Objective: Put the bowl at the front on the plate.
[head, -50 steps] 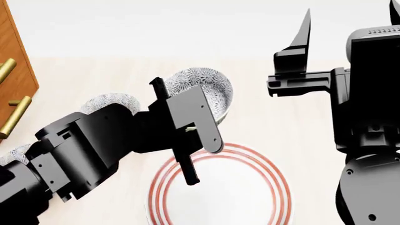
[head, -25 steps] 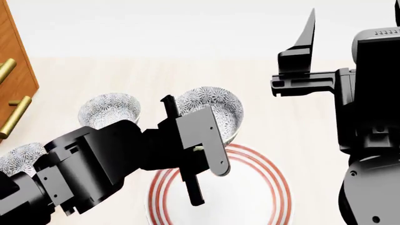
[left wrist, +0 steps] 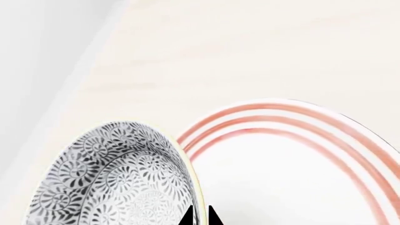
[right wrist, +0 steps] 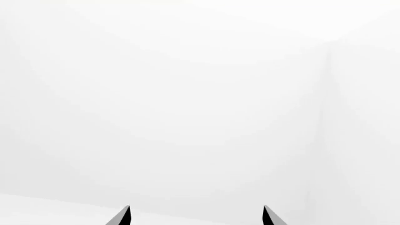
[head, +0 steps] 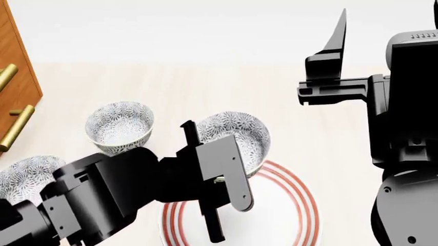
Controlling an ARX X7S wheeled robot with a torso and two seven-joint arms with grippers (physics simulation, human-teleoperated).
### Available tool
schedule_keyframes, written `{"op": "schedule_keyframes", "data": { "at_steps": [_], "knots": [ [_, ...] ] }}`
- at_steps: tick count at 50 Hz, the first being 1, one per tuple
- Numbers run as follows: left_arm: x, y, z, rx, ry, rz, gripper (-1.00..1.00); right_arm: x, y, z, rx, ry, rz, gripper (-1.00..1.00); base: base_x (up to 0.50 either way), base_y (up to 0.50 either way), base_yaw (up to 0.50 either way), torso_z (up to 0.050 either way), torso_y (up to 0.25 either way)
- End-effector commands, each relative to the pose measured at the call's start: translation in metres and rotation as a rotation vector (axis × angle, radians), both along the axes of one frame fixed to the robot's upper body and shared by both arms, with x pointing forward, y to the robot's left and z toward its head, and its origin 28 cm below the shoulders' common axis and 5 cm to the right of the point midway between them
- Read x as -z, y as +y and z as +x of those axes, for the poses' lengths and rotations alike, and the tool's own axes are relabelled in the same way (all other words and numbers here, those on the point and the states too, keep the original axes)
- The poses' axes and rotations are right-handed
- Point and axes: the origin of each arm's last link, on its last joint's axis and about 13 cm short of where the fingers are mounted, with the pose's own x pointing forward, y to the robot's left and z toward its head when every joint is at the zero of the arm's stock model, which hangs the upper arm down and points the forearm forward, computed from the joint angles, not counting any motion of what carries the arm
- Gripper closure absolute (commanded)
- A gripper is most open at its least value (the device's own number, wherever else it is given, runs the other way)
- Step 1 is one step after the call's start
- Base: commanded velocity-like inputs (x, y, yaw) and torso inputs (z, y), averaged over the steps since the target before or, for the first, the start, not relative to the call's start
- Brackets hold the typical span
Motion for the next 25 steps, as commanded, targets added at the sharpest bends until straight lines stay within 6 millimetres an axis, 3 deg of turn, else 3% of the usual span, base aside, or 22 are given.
{"op": "schedule_keyframes", "data": {
  "at_steps": [1,25],
  "knots": [
    [0.001,-0.002,-0.004,0.013,-0.002,-0.018,1.0,0.0,0.0,0.0,0.002,0.0,0.0,-1.0,0.0,0.0,0.0,0.0,0.0],
    [0.013,-0.003,-0.009,0.027,0.017,-0.008,1.0,0.001,0.0,0.0,0.002,0.0,0.004,-1.0,0.0,0.0,0.0,0.0,0.0]
  ]
}}
